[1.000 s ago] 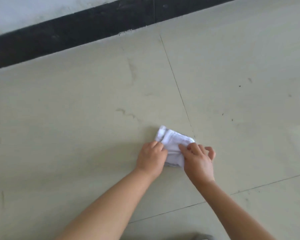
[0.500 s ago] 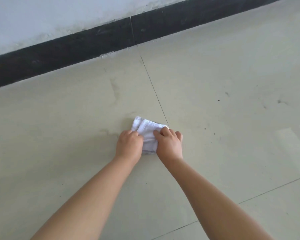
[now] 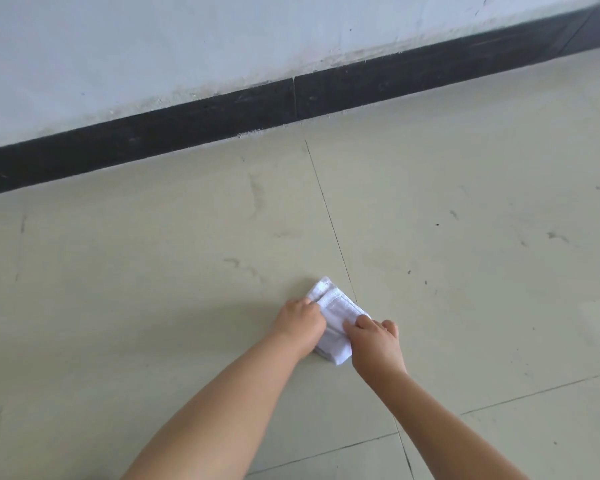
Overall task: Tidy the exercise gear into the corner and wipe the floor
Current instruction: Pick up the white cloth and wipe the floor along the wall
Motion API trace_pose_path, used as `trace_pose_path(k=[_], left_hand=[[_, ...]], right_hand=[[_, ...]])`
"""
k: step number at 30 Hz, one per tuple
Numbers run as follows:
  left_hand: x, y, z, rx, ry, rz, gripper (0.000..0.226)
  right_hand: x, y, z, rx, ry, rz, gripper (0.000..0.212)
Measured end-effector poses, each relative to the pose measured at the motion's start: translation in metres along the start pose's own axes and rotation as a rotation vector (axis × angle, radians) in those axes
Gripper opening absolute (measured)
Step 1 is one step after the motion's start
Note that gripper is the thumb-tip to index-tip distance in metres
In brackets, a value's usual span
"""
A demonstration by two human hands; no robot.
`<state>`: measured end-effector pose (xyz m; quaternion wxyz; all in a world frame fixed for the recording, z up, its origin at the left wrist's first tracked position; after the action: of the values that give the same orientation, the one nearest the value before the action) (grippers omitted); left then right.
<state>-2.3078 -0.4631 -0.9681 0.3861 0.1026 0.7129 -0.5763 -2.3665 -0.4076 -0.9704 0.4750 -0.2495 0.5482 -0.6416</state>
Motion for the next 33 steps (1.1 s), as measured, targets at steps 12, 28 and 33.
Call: trace_pose_path(k=[12, 28, 33], left_hand=[[-0.031, 0.006, 0.057, -0.062, -0.006, -0.123, 0.024], [0.016, -0.015, 0.195, -0.33, -0.32, -0.285, 0.029], [0.032, -0.063, 0.101, -0.217, 0.03, -0.315, 0.021]], right_hand=[[0.021, 0.025, 0.055, 0.06, 0.026, 0.087, 0.03], [0.152, 0.001, 0.101, 0.15, 0.145, 0.103, 0.015], [0.108, -0.014, 0.007, 0.15, 0.443, 0.153, 0.031]])
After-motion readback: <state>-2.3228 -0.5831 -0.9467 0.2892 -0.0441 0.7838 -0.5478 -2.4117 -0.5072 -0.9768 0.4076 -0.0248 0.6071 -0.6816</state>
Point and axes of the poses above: each hand's wrist, its own x-axis towards the middle knuckle, its own y-axis out of the palm, z = x × y, the point moved 9 cm from there along x, towards the middle knuckle, and after that the axes turned 3 degrees about y, right-handed, at the moved point
